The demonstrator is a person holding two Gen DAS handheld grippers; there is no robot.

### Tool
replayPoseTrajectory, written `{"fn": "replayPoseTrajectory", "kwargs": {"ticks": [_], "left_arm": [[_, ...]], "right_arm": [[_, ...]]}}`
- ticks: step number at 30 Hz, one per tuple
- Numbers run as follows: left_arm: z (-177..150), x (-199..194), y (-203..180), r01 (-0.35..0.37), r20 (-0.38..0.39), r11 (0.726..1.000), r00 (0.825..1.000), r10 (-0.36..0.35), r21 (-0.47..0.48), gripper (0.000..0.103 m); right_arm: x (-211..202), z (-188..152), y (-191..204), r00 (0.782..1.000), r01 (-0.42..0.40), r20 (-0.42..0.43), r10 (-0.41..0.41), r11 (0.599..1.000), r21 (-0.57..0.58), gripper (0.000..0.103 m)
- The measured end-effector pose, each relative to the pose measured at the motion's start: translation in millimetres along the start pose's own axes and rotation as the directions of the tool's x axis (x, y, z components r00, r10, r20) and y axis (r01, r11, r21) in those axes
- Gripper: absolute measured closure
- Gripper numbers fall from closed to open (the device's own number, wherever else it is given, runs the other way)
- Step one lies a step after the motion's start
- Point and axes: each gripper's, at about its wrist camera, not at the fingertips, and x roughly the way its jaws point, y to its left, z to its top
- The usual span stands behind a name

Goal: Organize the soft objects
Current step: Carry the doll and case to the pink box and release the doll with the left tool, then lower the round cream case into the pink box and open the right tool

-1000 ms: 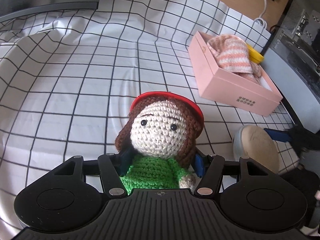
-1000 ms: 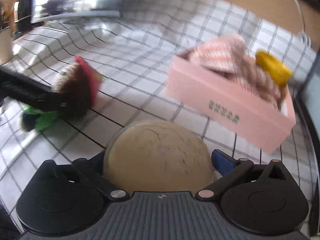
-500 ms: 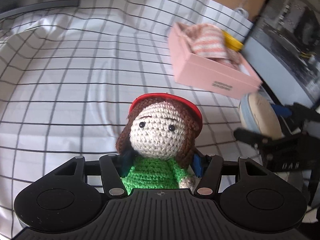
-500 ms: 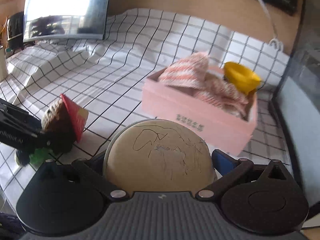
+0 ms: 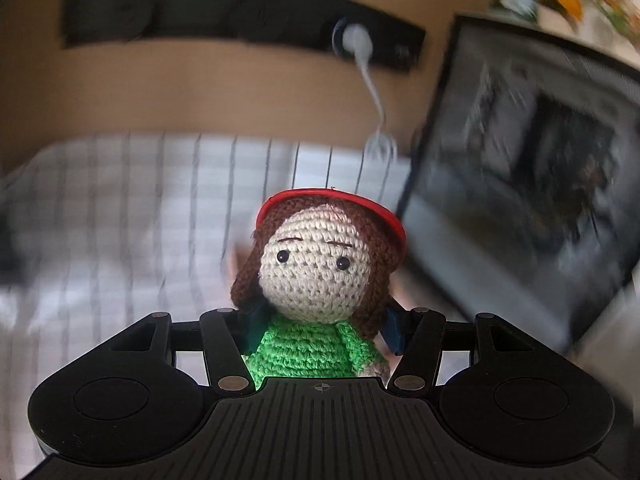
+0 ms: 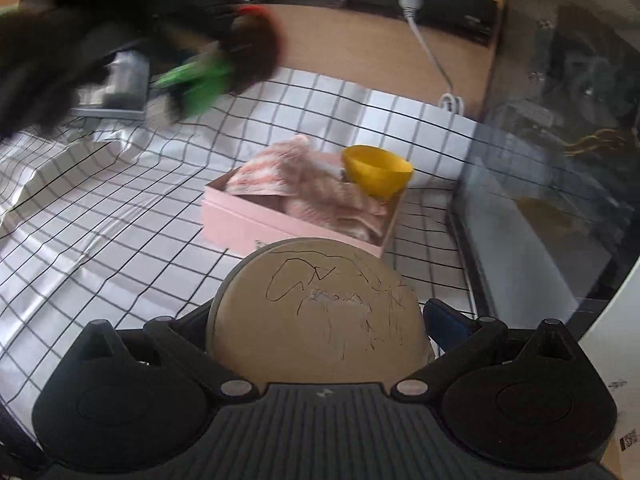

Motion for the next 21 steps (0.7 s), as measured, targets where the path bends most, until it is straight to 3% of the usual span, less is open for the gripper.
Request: {"fn": "replayPoseTrajectory", "kwargs": {"ticks": [3,5,7,9,10,11,15,21], "left_arm": [[50,50,-4,0.015,0.035,0.999,0.999,-0.014,-0.038,0.04],[67,99,-3,0.0,0.005,0.997,1.0,0.001,-0.073,0.04],[64,153,1,-0.038,-0.068,0.994,0.997,0.031,-0.102,0.035],[44,202,8,-0.088,-0.188,0.988,0.98,0.064,-0.124,0.035],[34,213,10,-0.12,-0.206,0.985,0.974,0.093,-0.123,0.036],[27,213,10,-0.141,-0.176,0.984,0.977,0.121,-0.105,0.037],[26,190,12,-0.098,-0.169,0.987,0.983,0.075,-0.128,0.039],[38,136,9,-0.043,-0.12,0.995,0.992,0.032,-0.09,0.039]], "right_arm": [[2,-3,-2,1.0,0.009,-0.006,-0.009,1.0,0.014,0.0],[6,-7,-2,1.0,0.025,-0.018,-0.025,1.0,0.008,0.0],[7,-12,-3,0.999,0.035,-0.032,-0.034,0.999,0.004,0.0],[6,-17,-6,0.999,0.028,-0.044,-0.028,1.0,0.001,0.0],[7,-19,-7,0.998,0.028,-0.051,-0.028,1.0,-0.003,0.0],[9,-21,-8,0.998,0.033,-0.061,-0.033,0.999,-0.006,0.0],[17,-20,-6,0.995,0.056,-0.078,-0.057,0.998,-0.01,0.0],[18,-4,3,0.998,0.06,-0.028,-0.061,0.998,-0.026,0.0]]}}
